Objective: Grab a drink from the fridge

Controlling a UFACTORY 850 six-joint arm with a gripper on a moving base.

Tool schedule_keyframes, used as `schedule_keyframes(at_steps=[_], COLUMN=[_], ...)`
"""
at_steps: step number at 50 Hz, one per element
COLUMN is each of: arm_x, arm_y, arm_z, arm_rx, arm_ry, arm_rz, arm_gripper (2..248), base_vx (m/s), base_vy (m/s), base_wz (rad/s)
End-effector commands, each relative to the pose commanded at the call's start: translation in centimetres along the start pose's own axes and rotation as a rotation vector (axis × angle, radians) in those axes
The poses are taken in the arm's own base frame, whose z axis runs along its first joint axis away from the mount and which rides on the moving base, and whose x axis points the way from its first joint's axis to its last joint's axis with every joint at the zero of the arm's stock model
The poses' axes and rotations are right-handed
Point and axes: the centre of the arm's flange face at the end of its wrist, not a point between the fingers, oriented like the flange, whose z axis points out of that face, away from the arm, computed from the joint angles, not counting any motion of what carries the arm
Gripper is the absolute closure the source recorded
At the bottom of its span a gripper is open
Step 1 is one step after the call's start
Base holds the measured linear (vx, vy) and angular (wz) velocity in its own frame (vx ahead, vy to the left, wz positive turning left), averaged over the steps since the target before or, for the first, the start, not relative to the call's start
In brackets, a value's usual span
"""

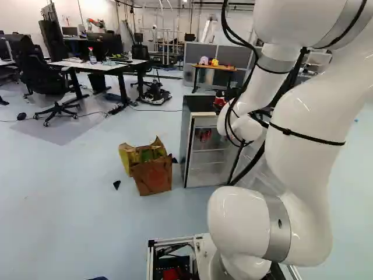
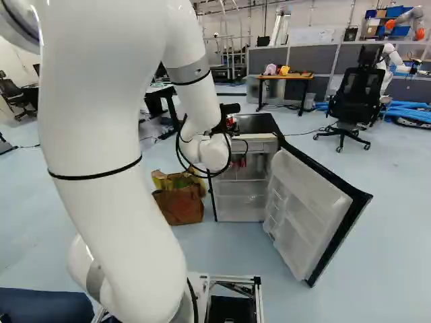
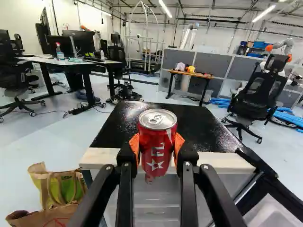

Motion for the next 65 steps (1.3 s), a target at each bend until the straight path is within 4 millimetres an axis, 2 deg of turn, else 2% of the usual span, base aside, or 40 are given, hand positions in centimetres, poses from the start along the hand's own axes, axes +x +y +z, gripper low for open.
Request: schedule_keyframes(at_steps=[65], arm_x=[-0.4], arm_y=[0.9], arm_z=[9.5], arm_rx=[-0.01], arm_ry=[-0.013], arm_rz=[0.004], arm_gripper=[157], base_vx=[0.0], base_vy=[0.0], base_wz=[0.0])
